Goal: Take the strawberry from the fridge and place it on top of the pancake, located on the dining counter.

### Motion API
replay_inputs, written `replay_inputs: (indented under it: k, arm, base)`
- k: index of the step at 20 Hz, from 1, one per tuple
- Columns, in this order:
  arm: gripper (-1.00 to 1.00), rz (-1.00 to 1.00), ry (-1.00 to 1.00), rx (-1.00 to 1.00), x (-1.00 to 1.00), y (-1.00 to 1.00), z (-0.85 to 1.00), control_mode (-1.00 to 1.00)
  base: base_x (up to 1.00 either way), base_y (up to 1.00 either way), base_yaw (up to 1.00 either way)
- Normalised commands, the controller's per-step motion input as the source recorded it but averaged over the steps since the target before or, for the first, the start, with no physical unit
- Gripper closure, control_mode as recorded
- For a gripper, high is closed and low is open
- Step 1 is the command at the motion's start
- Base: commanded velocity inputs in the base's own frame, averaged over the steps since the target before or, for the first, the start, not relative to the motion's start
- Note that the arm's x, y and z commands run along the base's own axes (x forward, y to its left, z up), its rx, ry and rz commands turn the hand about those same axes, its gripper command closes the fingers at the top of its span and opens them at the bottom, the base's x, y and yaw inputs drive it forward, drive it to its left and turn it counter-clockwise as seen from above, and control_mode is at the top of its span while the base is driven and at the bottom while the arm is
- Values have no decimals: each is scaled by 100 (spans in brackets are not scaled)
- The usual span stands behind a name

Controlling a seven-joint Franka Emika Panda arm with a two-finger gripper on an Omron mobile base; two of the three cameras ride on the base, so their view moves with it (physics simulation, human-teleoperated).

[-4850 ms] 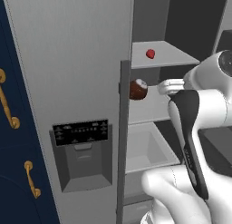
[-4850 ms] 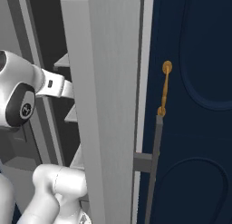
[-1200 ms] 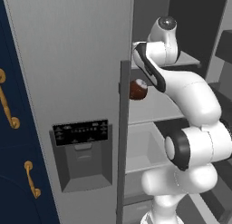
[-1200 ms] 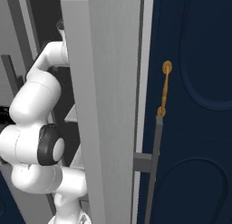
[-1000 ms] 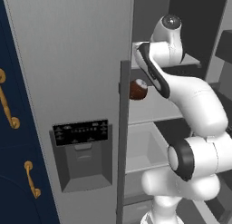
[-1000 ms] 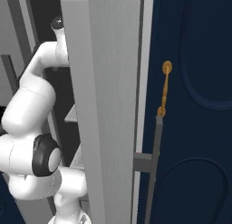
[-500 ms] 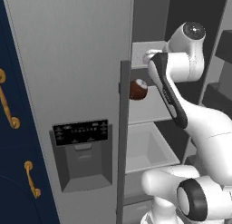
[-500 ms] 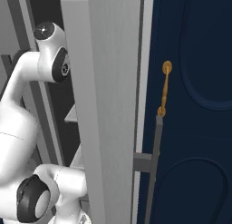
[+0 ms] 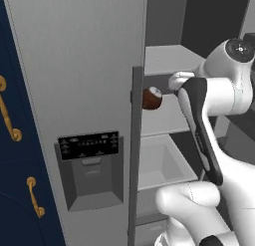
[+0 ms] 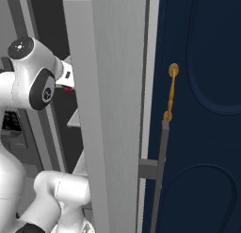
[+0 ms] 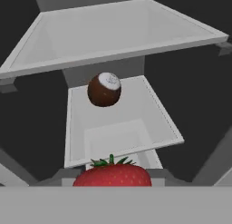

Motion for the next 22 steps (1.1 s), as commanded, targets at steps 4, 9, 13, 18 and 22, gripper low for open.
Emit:
replay_inputs:
  k: [4,9,13,18,22]
  arm:
    - [100,0,18,1,-100,0,-15,-100]
    - [100,0,7,3,-78,0,-63,-100]
    - [100,0,15,1,-11,6,-72,-100]
    - [100,1,12,0,0,13,-59,-100]
    - [100,0,0,0,0,0,-51,-100]
  base:
    - [0,0,0]
    - [0,0,0]
    - [0,0,0]
    - [0,0,0]
    - [0,0,0]
